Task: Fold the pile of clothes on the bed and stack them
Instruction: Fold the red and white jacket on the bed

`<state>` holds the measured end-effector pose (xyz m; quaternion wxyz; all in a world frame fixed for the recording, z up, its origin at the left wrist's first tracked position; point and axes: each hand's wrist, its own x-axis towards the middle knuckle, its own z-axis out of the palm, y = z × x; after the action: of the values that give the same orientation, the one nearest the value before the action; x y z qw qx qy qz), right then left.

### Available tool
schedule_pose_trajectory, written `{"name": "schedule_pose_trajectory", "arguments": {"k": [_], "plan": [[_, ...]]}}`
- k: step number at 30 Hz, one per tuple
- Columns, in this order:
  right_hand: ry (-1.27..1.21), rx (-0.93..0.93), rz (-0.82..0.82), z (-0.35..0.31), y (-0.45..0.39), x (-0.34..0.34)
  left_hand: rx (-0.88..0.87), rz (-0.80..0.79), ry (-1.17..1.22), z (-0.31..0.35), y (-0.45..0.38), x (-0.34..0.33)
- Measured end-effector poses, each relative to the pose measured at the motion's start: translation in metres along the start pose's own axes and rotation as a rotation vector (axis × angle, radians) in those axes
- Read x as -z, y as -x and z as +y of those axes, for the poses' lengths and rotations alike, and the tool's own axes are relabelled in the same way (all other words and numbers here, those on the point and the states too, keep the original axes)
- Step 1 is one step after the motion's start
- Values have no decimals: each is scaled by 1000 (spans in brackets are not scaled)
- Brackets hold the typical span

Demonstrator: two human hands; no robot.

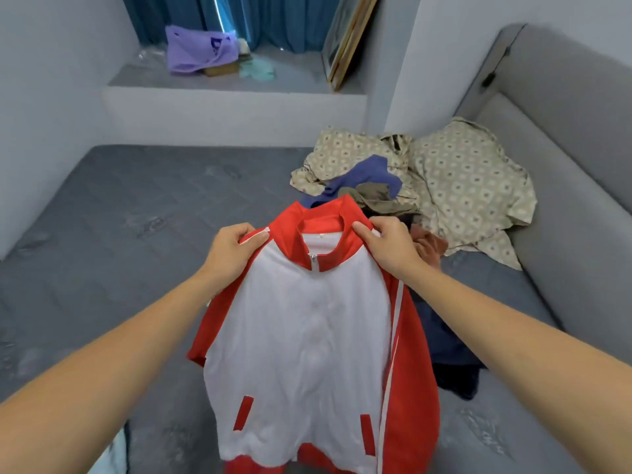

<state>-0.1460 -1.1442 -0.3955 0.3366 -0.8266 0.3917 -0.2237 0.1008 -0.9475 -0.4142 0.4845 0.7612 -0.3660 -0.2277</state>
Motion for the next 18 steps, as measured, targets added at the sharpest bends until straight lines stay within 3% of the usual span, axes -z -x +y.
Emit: {"name": "schedule_pose_trajectory", "arguments": {"k": [7,12,15,18], "plan": [[45,-90,-19,175,-135,-125,14,93,-222,-163,-157,-119],[107,-180,-114,260,-150,-185,90,192,-548,-221,-197,-174],[99,-191,-86,282,-139,-196,-195,189,-525,-221,-196,-198],[85,-249,-66,291,-129,-195,-435,-65,-462,-205,-196,-230]]}}
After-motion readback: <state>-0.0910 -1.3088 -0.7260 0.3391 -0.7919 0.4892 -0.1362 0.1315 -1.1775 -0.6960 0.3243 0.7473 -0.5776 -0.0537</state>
